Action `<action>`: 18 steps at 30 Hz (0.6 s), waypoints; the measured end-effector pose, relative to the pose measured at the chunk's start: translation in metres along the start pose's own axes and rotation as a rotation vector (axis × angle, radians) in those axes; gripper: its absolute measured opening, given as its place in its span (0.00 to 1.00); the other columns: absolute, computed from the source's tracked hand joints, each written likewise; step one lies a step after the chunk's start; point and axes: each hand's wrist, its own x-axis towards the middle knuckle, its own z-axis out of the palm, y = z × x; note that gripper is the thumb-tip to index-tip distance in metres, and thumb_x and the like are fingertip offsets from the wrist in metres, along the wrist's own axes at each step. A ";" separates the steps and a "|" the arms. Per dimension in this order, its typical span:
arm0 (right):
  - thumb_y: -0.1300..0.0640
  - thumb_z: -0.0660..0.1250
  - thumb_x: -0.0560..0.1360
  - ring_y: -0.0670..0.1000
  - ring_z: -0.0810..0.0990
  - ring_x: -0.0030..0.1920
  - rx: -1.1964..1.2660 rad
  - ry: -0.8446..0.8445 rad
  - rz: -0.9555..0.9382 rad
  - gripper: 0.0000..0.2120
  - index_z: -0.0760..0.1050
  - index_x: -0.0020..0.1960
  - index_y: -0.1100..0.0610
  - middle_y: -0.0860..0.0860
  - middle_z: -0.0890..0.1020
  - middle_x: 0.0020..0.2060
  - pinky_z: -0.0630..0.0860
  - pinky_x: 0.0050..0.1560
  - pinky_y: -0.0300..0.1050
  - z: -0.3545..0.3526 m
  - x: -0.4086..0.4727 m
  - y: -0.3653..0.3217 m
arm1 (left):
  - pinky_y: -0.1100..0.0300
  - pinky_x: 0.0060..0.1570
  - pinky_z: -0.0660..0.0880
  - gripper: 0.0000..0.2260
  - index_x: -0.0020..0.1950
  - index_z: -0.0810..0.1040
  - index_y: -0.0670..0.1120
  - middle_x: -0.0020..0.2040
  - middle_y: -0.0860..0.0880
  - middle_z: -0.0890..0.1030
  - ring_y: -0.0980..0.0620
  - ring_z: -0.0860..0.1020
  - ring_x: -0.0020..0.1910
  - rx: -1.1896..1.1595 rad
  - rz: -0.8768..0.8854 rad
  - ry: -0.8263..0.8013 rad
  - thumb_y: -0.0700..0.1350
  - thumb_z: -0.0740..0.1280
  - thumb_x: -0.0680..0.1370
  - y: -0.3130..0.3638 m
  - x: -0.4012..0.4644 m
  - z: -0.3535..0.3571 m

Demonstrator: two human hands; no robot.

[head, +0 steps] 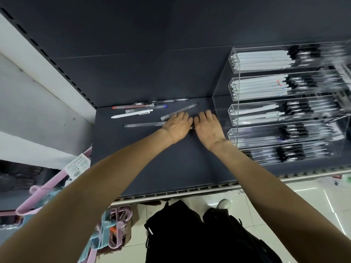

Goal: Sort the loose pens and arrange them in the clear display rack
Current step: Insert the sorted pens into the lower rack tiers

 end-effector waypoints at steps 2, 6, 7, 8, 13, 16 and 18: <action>0.60 0.60 0.78 0.58 0.72 0.58 0.022 0.008 0.021 0.11 0.71 0.59 0.62 0.58 0.74 0.57 0.70 0.57 0.48 -0.001 -0.006 0.000 | 0.54 0.60 0.66 0.12 0.64 0.67 0.40 0.62 0.42 0.70 0.44 0.69 0.61 0.021 0.041 0.028 0.38 0.54 0.81 0.003 -0.002 -0.002; 0.58 0.78 0.63 0.57 0.78 0.49 0.253 0.238 0.065 0.22 0.78 0.55 0.59 0.56 0.79 0.50 0.77 0.48 0.48 -0.015 -0.025 0.011 | 0.52 0.54 0.71 0.08 0.60 0.68 0.40 0.55 0.42 0.76 0.44 0.75 0.53 -0.336 0.004 0.002 0.39 0.56 0.81 -0.006 -0.015 -0.009; 0.61 0.75 0.65 0.58 0.76 0.53 0.374 0.356 0.038 0.23 0.76 0.59 0.61 0.58 0.77 0.54 0.76 0.52 0.50 -0.019 -0.034 0.015 | 0.51 0.52 0.73 0.08 0.59 0.68 0.40 0.52 0.43 0.78 0.46 0.78 0.49 -0.537 -0.049 -0.018 0.41 0.56 0.82 -0.008 -0.023 -0.012; 0.63 0.71 0.68 0.59 0.75 0.56 0.495 0.452 0.035 0.22 0.74 0.61 0.61 0.59 0.76 0.57 0.74 0.56 0.50 -0.027 -0.045 0.018 | 0.51 0.49 0.75 0.08 0.59 0.68 0.41 0.48 0.46 0.79 0.50 0.79 0.44 -0.783 -0.103 -0.029 0.43 0.55 0.83 -0.010 -0.032 -0.016; 0.59 0.67 0.76 0.48 0.75 0.52 1.199 0.520 0.359 0.17 0.71 0.63 0.55 0.52 0.74 0.57 0.71 0.50 0.34 -0.059 -0.091 0.015 | 0.64 0.40 0.76 0.10 0.58 0.76 0.44 0.39 0.51 0.79 0.59 0.76 0.34 -2.007 -0.219 0.008 0.40 0.56 0.83 0.010 -0.091 -0.044; 0.55 0.68 0.76 0.44 0.78 0.43 1.761 0.184 0.439 0.15 0.72 0.61 0.51 0.47 0.80 0.45 0.71 0.45 0.37 -0.070 -0.095 0.014 | 0.66 0.40 0.77 0.11 0.60 0.77 0.46 0.40 0.54 0.82 0.59 0.78 0.36 -2.203 -0.226 -0.019 0.40 0.57 0.82 0.030 -0.116 -0.059; 0.54 0.66 0.76 0.42 0.77 0.37 1.914 0.042 0.401 0.15 0.73 0.62 0.53 0.46 0.80 0.41 0.70 0.38 0.35 -0.077 -0.098 0.015 | 0.66 0.40 0.78 0.11 0.59 0.77 0.47 0.42 0.53 0.84 0.59 0.81 0.38 -2.216 -0.251 -0.041 0.40 0.58 0.81 0.044 -0.126 -0.065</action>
